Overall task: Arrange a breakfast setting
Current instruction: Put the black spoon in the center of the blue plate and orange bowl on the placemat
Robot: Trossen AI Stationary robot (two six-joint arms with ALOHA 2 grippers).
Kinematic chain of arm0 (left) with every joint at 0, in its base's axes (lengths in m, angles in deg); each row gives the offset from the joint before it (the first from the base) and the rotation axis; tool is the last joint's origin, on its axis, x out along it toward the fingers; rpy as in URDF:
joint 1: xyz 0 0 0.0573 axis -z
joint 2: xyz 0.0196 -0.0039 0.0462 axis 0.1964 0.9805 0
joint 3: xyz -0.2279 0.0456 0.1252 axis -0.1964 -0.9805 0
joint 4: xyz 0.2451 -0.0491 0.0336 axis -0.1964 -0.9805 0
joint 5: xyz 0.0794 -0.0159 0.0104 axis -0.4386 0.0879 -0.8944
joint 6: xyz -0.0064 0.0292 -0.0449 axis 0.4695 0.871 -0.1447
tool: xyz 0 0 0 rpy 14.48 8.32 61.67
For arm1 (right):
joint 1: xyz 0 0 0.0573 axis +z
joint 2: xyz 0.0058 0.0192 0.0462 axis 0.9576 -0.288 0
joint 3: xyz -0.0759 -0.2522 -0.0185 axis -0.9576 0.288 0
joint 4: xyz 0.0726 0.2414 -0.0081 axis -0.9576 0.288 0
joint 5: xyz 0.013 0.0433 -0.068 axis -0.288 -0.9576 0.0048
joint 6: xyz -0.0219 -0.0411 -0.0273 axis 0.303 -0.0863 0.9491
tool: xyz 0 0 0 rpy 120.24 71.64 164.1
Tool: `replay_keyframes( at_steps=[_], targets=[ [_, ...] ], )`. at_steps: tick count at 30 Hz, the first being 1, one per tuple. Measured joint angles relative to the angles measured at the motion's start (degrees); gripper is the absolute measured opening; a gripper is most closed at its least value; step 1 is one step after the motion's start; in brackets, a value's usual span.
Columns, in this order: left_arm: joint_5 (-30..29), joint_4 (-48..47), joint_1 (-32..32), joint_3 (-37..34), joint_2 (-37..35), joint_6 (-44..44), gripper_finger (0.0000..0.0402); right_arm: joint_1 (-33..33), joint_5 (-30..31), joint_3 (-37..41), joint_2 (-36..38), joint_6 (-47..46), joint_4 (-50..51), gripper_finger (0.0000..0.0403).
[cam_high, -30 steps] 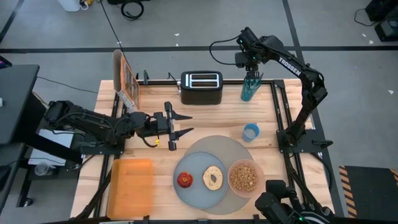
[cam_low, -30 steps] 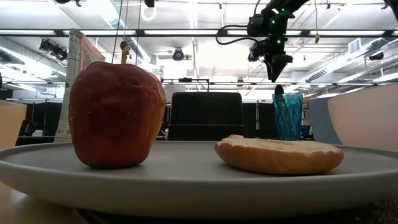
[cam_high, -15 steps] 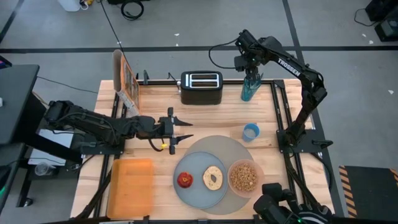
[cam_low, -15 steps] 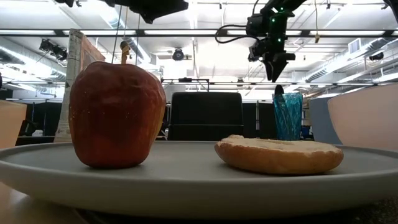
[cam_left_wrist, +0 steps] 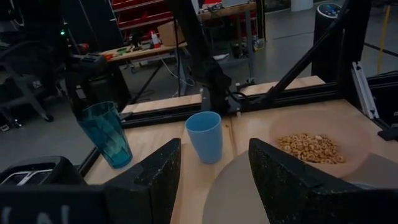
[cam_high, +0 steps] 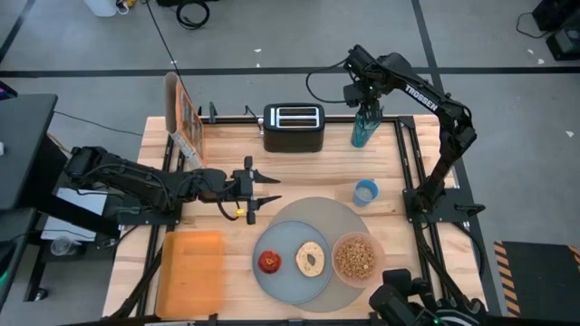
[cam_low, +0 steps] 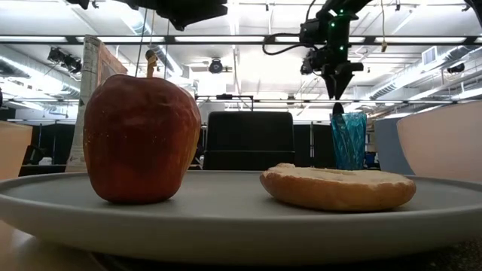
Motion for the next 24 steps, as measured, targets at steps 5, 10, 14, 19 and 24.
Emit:
replay_keyframes(
  at_steps=[5,10,14,19,24],
  targets=[
    [0.0,-0.4,0.0,0.0,0.0,-1.1,0.0196,-0.5,0.6,3.4,-0.2,1.1,-2.3,0.0173],
    [0.0,-0.4,0.0,0.0,0.0,-1.1,0.0196,-0.9,0.6,6.5,-0.2,2.1,-5.4,0.0173],
    [0.0,-0.4,0.0,0.0,0.0,-1.1,0.0196,-1.0,-0.1,7.9,-0.2,2.6,-6.4,0.0173],
    [0.0,-0.4,0.0,0.0,0.0,-1.1,0.0196,-1.0,-0.3,8.0,-0.3,2.9,-6.9,0.0163],
    [0.0,-1.3,0.0,0.0,0.0,-1.1,0.0196,-1.0,-0.3,8.0,-0.3,3.1,-7.2,0.0147]
  ],
)
